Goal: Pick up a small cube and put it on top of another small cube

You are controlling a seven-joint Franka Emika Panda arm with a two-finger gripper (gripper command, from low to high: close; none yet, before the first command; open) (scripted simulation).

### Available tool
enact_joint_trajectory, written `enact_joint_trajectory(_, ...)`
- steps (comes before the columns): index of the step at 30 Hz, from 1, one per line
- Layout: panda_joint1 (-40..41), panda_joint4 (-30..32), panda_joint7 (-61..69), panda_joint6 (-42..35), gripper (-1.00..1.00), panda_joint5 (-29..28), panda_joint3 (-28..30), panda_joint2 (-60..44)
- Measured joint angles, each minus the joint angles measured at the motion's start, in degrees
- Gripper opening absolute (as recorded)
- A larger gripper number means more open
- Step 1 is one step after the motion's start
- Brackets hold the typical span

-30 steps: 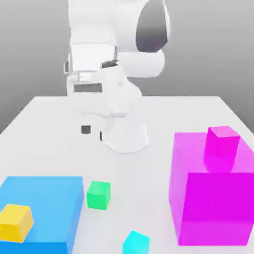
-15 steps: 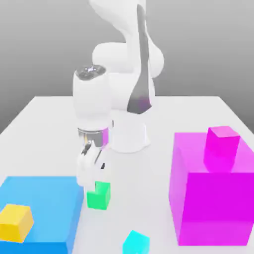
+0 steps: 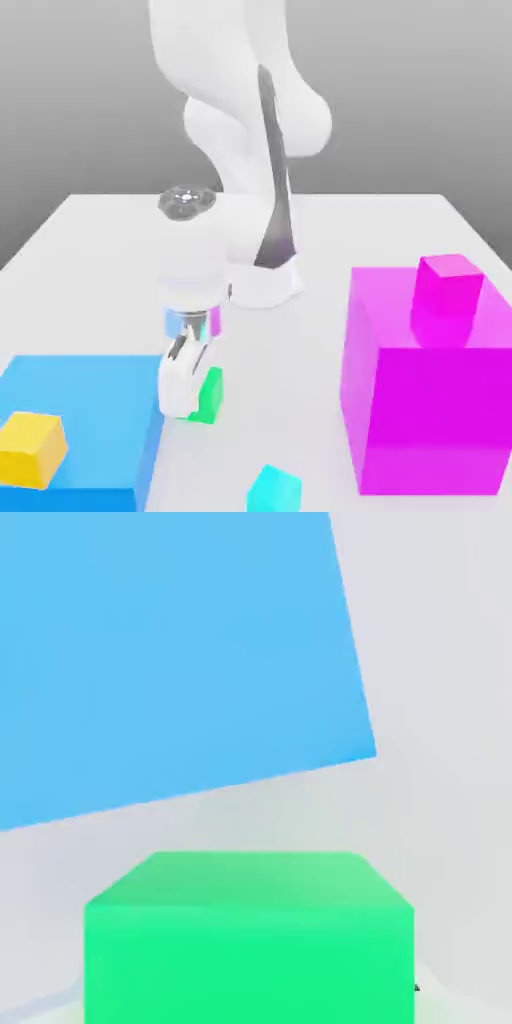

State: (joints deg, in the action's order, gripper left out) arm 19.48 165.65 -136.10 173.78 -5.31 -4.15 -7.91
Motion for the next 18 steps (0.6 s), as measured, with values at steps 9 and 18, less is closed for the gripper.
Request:
enact_joint_trajectory(9,-1.2,-1.3,2.5,-11.4,-1.0,1.8,-1.8,9.7)
enact_joint_trajectory(18,-4.0,-10.4,2.7,-17.1,-1.0,-3.3,-3.6,5.0)
